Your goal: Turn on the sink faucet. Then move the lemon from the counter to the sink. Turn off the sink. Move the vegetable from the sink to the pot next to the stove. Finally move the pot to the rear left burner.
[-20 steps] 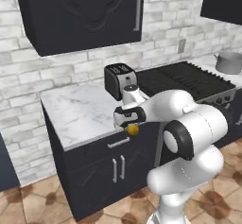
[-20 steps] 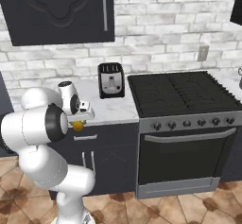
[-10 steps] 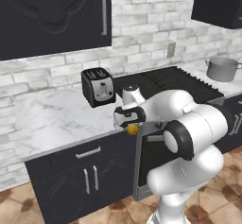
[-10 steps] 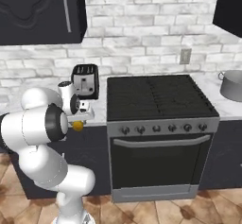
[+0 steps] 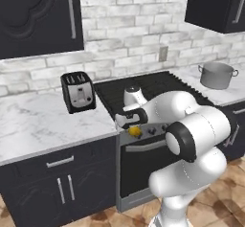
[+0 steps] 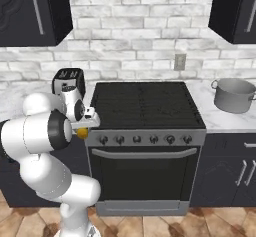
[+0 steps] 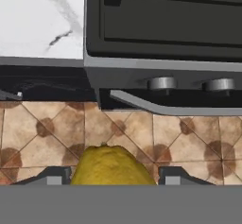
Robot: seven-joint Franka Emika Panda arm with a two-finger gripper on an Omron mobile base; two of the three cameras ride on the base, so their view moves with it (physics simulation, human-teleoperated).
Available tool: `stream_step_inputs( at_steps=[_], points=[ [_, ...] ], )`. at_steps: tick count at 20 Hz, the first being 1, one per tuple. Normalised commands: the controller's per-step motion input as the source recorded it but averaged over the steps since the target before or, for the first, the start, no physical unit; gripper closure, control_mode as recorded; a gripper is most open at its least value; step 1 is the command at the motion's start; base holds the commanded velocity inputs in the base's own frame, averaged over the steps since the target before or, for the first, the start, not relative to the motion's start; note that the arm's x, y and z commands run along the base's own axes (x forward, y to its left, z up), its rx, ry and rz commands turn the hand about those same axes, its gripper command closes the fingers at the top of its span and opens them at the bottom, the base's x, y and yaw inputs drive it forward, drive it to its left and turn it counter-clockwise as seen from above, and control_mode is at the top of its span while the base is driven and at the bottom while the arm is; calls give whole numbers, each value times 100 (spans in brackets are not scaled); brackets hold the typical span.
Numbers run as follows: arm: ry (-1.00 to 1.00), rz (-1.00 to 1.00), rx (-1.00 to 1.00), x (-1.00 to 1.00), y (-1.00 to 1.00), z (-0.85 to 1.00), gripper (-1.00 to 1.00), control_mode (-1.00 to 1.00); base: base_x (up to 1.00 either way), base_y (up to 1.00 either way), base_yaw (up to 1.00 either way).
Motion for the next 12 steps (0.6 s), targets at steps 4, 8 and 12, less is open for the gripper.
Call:
stream_step_inputs(
  at_steps=[4, 8, 12],
  points=[
    [0, 0, 0, 0, 0, 0, 100, 100, 15, -61, 16],
    [0, 0, 0, 0, 0, 0, 100, 100, 17, -61, 16],
    [0, 0, 0, 0, 0, 0, 100, 100, 23, -57, 15]
  ],
)
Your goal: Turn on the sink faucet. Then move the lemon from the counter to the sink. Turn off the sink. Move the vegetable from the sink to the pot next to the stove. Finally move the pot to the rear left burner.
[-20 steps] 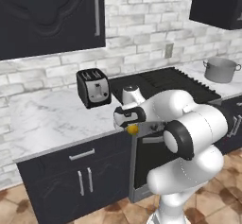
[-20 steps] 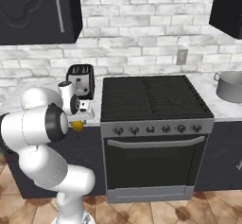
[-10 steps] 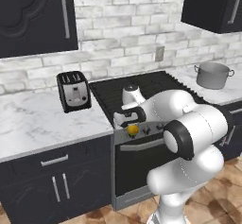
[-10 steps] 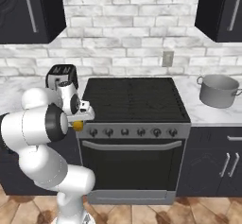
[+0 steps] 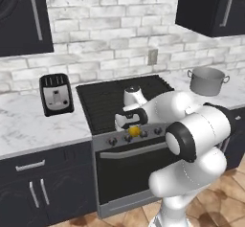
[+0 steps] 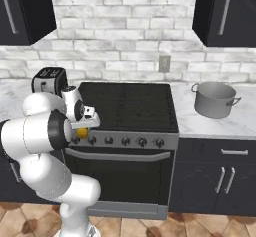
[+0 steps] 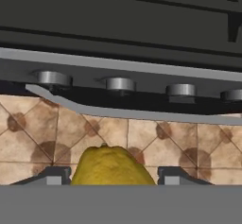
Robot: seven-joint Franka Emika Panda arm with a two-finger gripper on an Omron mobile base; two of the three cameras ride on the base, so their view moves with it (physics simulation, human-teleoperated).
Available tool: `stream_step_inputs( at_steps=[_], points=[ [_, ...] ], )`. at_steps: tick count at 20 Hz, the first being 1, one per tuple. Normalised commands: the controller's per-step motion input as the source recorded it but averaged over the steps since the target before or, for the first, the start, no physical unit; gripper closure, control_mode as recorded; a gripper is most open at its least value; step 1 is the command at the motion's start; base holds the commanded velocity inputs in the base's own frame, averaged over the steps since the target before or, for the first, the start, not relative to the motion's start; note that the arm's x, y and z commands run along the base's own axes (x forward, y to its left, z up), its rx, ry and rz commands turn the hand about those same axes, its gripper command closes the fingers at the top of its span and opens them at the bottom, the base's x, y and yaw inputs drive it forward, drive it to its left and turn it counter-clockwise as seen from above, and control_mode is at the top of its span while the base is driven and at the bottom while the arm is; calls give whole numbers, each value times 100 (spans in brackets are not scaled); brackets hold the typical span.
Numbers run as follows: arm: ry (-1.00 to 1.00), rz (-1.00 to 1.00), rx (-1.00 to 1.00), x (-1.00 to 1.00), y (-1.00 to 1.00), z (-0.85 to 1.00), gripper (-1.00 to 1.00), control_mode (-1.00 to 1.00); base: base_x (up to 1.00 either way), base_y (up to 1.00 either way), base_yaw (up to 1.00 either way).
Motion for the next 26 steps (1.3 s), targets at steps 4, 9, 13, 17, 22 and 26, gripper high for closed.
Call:
stream_step_inputs(
  at_steps=[4, 9, 13, 17, 22, 26],
  points=[
    [0, 0, 0, 0, 0, 0, 100, 100, 25, -55, 13],
    [0, 0, 0, 0, 0, 0, 100, 100, 32, -51, 12],
    [0, 0, 0, 0, 0, 0, 100, 100, 37, -49, 11],
    [0, 0, 0, 0, 0, 0, 100, 100, 40, -46, 12],
    [0, 0, 0, 0, 0, 0, 100, 100, 31, -54, 9],
    [0, 0, 0, 0, 0, 0, 100, 100, 32, -47, 6]
  ],
)
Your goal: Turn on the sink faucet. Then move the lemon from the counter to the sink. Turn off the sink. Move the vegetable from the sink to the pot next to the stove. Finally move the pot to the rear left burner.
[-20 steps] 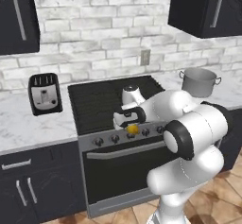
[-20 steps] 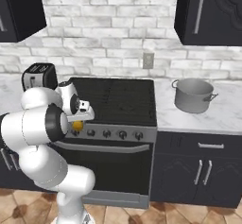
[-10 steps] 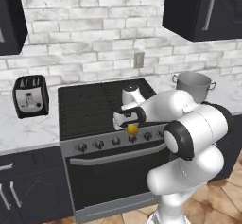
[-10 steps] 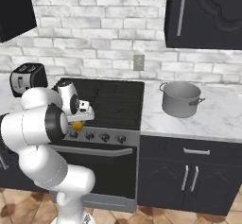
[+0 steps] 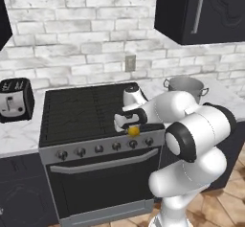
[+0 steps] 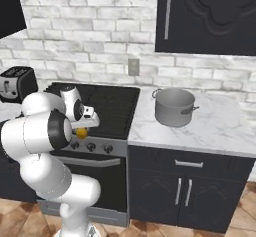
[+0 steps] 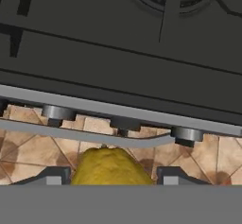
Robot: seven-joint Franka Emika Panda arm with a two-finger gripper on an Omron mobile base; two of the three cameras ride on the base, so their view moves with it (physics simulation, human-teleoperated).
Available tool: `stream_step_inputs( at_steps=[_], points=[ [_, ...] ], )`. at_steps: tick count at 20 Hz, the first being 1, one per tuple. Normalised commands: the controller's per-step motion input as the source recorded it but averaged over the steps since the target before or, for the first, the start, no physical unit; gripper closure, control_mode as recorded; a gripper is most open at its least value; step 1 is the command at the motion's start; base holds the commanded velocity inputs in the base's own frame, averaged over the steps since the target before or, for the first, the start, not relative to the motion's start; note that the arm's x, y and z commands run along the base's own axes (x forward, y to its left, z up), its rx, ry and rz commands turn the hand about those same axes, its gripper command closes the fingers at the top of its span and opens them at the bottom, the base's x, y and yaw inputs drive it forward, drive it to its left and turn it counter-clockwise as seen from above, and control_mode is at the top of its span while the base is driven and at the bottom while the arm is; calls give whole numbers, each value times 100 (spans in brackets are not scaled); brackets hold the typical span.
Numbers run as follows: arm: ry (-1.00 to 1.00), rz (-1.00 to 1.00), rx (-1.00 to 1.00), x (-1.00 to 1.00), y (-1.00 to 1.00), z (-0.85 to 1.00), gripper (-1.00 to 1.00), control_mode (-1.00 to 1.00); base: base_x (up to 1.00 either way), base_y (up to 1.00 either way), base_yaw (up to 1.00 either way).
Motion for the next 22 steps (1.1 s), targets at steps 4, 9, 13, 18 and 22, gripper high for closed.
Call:
stream_step_inputs(
  at_steps=[4, 9, 13, 18, 22],
  points=[
    [0, 0, 0, 0, 0, 0, 100, 100, 31, -46, 6],
    [0, 0, 0, 0, 0, 0, 100, 100, 34, -14, 5],
    [0, 0, 0, 0, 0, 0, 100, 100, 33, -1, 3],
    [0, 0, 0, 0, 0, 0, 100, 100, 33, -4, 0],
    [0, 0, 0, 0, 0, 0, 100, 100, 27, -21, 0]
  ],
)
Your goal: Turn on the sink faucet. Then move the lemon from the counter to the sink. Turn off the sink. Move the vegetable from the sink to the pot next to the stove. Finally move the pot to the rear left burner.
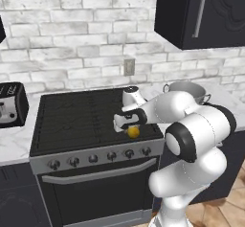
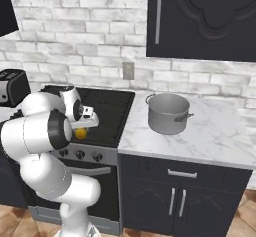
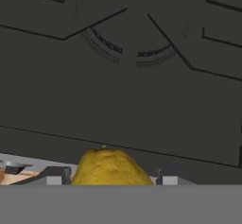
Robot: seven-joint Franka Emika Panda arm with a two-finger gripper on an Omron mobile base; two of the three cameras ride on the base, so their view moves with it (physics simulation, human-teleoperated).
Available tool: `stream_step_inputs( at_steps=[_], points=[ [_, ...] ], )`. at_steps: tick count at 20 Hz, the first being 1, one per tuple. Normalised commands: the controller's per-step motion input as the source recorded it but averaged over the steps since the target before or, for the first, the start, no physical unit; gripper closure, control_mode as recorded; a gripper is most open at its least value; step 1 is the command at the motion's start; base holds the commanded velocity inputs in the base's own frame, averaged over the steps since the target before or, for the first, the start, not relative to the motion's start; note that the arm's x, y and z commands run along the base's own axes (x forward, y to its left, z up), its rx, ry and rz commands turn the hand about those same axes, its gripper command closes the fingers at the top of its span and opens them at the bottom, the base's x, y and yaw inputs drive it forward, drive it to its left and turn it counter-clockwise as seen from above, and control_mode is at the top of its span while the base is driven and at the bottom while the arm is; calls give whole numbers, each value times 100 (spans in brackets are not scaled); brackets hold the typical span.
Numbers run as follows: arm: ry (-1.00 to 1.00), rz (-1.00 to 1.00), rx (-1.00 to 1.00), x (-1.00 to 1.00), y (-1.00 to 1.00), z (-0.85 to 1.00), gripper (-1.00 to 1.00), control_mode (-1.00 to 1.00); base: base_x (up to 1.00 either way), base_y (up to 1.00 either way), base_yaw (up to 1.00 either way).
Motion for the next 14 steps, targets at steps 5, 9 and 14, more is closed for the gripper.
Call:
stream_step_inputs(
  at_steps=[5, 9, 14],
  points=[
    [0, 0, 0, 0, 0, 0, 100, 100, 28, -15, 0],
    [0, 0, 0, 0, 0, 0, 100, 100, 25, -12, 0],
    [0, 0, 0, 0, 0, 0, 100, 100, 17, -16, 0]
  ],
)
